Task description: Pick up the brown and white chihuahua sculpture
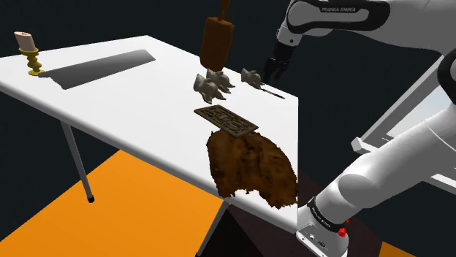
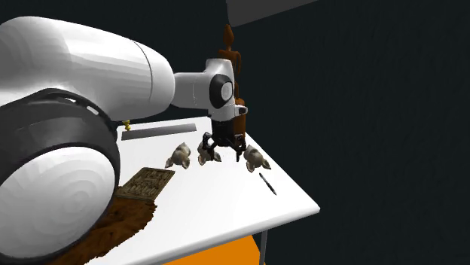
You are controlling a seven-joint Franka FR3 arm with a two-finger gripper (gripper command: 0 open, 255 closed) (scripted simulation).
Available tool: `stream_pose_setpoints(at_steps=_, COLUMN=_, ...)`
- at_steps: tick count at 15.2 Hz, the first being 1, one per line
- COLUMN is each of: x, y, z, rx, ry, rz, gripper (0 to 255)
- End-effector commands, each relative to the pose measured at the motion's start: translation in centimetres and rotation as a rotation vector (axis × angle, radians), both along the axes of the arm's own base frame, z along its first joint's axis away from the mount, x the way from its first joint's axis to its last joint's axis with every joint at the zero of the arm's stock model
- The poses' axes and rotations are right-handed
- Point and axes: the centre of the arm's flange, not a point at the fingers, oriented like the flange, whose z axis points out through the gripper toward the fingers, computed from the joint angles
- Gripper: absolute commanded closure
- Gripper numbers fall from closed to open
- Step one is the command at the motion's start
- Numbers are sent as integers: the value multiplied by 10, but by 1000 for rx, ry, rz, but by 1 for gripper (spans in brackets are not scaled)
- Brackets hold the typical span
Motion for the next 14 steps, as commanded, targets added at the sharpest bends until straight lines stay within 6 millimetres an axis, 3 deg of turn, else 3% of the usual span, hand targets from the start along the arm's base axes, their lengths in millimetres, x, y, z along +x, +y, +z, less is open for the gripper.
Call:
stream_pose_setpoints(at_steps=1, x=21, y=-10, z=-11, rx=-8, ry=2, rz=-15, gripper=0)
stream_pose_setpoints(at_steps=10, x=109, y=-76, z=-48, rx=-44, ry=11, rz=-85, gripper=0)
stream_pose_setpoints(at_steps=14, x=109, y=-76, z=-69, rx=-44, ry=11, rz=-85, gripper=0)
